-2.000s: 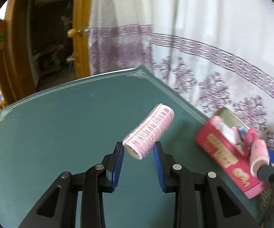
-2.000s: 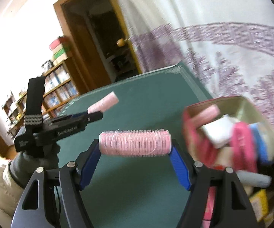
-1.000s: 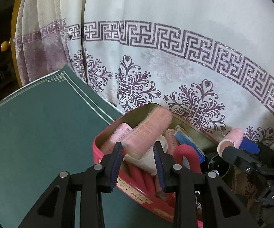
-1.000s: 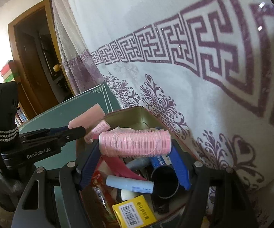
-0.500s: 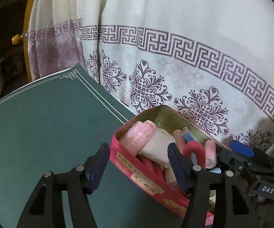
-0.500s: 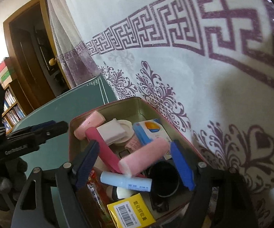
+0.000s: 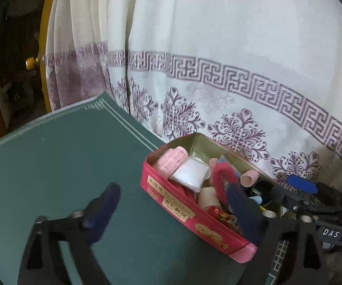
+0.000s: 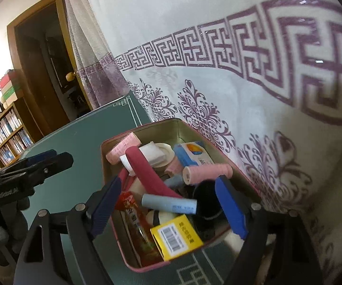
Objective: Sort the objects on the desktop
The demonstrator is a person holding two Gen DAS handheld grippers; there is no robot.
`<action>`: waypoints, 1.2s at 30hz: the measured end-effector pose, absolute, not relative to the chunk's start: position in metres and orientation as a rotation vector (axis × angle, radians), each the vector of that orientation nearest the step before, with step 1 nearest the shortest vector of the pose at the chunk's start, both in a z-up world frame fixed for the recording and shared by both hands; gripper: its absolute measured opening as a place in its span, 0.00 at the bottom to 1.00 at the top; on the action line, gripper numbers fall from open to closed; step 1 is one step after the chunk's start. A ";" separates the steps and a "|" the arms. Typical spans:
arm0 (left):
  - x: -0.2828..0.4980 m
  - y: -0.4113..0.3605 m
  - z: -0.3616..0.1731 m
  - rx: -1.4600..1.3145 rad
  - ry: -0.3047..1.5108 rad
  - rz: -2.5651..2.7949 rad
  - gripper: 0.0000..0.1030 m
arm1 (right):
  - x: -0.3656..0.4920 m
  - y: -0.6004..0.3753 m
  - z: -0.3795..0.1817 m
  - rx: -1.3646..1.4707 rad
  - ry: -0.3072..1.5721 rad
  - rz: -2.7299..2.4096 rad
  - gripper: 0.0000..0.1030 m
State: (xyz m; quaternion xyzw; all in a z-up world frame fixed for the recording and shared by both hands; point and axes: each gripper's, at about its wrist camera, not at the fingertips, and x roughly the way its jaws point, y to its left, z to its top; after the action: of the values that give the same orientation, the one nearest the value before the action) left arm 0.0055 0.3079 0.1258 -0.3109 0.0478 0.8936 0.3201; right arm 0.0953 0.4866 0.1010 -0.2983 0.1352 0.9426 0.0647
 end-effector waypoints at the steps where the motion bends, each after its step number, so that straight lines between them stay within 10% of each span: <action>1: 0.011 0.309 0.128 -0.796 0.135 2.362 0.99 | 0.100 0.486 0.102 -0.900 0.405 2.833 0.83; 36: 0.080 0.318 0.142 -0.741 0.279 2.428 0.99 | 0.166 0.458 0.112 -0.864 0.286 2.784 0.98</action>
State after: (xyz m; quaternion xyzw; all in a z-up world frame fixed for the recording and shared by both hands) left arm 0.0804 0.3182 0.1421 -0.2778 0.1045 0.9100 0.2895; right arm 0.1662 0.4579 0.1121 -0.2933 0.0971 0.9451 0.1063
